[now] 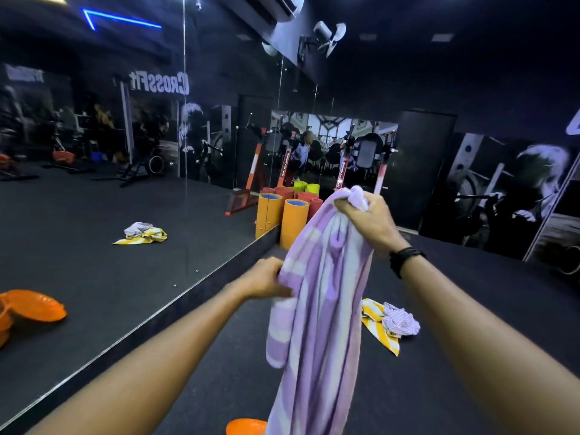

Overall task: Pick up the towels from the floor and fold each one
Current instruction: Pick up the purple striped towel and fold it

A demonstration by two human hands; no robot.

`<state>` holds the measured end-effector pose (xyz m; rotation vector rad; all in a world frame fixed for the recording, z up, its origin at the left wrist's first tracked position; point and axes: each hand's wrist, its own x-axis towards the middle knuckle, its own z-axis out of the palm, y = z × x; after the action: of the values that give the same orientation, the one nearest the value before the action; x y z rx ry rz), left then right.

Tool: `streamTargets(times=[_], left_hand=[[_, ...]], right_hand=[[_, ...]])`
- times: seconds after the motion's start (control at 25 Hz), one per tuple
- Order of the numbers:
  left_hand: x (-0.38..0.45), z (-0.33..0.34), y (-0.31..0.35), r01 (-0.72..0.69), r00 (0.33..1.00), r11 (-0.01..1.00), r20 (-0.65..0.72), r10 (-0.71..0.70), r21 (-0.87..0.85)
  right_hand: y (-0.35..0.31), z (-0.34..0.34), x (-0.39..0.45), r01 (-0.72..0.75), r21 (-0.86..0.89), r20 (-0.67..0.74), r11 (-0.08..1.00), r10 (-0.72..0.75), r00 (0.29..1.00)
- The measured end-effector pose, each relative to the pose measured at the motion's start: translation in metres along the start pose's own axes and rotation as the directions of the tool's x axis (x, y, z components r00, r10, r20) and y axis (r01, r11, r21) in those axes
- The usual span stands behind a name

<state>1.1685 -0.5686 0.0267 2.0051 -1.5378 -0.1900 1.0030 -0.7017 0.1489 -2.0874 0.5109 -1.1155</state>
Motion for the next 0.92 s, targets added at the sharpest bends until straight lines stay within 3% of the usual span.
streamTargets(times=[0.08,0.2,0.32,0.4,0.48,0.56,0.64,0.72,0.76,0.92], left_hand=[[-0.006,0.009,-0.031,0.057,0.991,0.998,0.119,-0.055,-0.011],[-0.015,0.003,-0.048,0.214,0.971,0.927,0.168,-0.168,-0.310],[-0.014,-0.014,-0.056,0.303,0.945,0.912,0.214,-0.249,-0.275],[-0.018,-0.026,-0.057,0.360,0.882,0.902,0.403,-0.246,-0.237],[-0.026,-0.039,-0.047,0.439,0.814,0.840,0.537,-0.223,-0.317],[-0.029,-0.050,-0.029,0.468,0.854,0.703,0.479,-0.204,-0.536],[-0.022,-0.053,-0.008,0.386,0.919,0.453,0.293,-0.262,-0.804],[-0.006,-0.054,0.015,0.281,0.913,0.205,0.195,-0.357,-0.938],[-0.001,-0.054,0.028,0.260,0.910,0.139,0.194,-0.367,-0.956],[0.008,-0.058,0.067,0.327,0.930,0.121,0.297,-0.215,-0.937]], right_hand=[[0.000,-0.008,0.003,-0.034,0.057,-0.137,0.998,0.042,0.990],[0.006,-0.018,0.001,-0.123,-0.035,-0.354,0.992,0.103,0.930],[0.019,-0.026,0.001,-0.227,0.028,-0.488,0.974,0.211,0.847],[0.023,-0.032,0.001,-0.253,0.082,-0.521,0.964,0.258,0.813],[0.028,-0.039,0.003,-0.266,0.096,-0.545,0.959,0.275,0.792],[0.035,-0.043,0.006,-0.285,0.087,-0.503,0.955,0.289,0.815],[0.041,-0.042,0.007,-0.328,0.121,-0.351,0.937,0.350,0.869],[0.040,-0.036,0.007,-0.359,0.195,-0.221,0.913,0.398,0.891],[0.037,-0.031,0.007,-0.373,0.228,-0.180,0.899,0.415,0.892],[0.025,-0.010,0.008,-0.447,0.331,-0.108,0.831,0.504,0.857]])
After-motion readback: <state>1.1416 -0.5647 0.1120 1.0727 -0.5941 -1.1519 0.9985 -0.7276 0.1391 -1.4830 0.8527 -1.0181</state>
